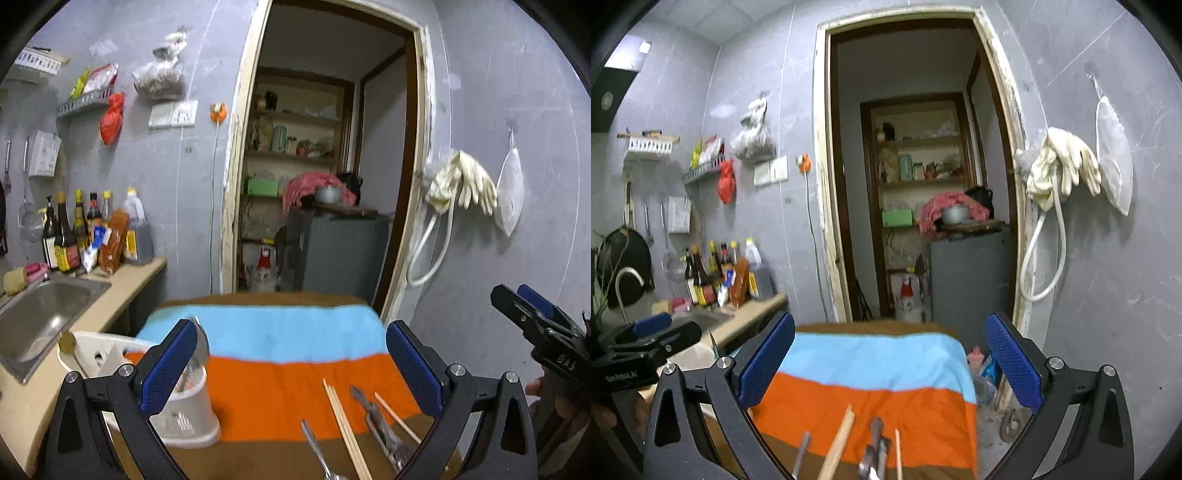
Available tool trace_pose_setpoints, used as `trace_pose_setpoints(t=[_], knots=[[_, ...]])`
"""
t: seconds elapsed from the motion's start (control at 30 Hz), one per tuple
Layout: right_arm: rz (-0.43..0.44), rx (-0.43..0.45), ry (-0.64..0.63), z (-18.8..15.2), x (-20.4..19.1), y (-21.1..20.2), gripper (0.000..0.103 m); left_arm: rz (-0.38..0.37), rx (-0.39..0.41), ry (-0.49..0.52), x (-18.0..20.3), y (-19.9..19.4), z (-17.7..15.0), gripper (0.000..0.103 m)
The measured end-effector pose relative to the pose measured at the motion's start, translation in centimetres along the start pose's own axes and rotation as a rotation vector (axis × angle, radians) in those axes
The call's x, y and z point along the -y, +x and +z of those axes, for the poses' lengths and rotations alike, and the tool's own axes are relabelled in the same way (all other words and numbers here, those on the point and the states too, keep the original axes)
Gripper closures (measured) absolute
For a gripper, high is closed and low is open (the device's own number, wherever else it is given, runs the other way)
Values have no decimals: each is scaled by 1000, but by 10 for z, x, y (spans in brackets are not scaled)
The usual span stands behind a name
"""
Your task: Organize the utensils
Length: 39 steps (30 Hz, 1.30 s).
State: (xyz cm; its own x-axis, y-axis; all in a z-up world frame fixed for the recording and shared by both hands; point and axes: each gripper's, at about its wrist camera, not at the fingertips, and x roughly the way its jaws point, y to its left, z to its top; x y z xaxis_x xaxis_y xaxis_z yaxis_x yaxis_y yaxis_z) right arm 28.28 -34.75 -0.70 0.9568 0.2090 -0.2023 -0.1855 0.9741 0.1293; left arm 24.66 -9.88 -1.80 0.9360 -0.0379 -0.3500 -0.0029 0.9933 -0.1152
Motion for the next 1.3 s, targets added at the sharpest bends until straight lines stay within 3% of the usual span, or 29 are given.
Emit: trace_pose_setpoints(t=[0.33,0.53,0.63,0.8,1.07,1.17,1.3], knots=[[16,-243,-1,-56,33,42,2,-3,-161,-41,1,26,-37,0],[15,-342,-1,-89,36,70,2,-7,-227,-48,2,46,-65,0],[24,-384,13,-103,35,80,11,2,-259,-41,4,58,-75,1],[33,-487,20,-128,35,103,32,9,-317,-34,6,77,-86,19],[54,-594,23,-151,37,129,56,-32,-481,-100,4,116,-109,64],[79,-629,13,-157,36,135,68,-53,-528,-109,7,126,-116,72],[118,-665,8,-164,35,143,73,-80,-577,-116,13,133,-123,76]])
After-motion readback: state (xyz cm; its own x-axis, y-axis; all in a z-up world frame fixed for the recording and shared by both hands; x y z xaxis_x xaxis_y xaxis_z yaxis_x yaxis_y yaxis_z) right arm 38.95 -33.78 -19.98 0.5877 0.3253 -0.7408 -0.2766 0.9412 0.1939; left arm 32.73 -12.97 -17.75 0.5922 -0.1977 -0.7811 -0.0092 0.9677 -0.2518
